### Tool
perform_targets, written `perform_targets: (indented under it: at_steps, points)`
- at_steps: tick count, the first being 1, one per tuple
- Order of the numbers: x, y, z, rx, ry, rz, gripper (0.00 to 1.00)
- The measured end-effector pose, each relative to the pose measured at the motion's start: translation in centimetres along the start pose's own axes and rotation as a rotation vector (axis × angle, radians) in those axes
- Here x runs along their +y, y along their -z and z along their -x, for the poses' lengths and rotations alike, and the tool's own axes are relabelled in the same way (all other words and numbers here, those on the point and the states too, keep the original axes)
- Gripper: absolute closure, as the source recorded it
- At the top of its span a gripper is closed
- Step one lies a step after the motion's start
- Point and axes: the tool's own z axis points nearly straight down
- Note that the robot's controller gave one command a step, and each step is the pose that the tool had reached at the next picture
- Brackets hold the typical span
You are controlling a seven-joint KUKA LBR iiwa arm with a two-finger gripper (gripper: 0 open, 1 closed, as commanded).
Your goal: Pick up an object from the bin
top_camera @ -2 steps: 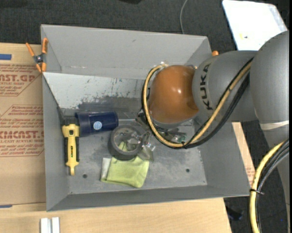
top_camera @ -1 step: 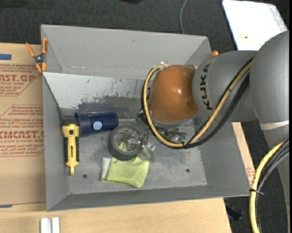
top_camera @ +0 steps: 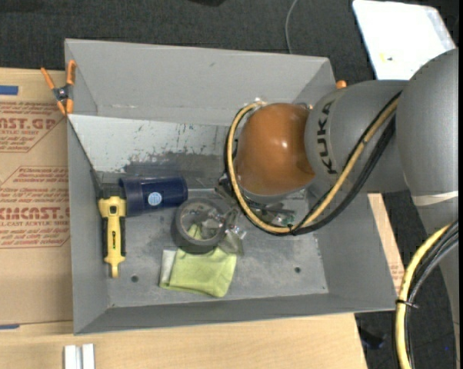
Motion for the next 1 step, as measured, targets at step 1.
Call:
perform_targets:
  at_steps: [1]
  points:
    - [0.00, 0.00, 0.00, 0.000, 0.000, 0.000, 1.00]
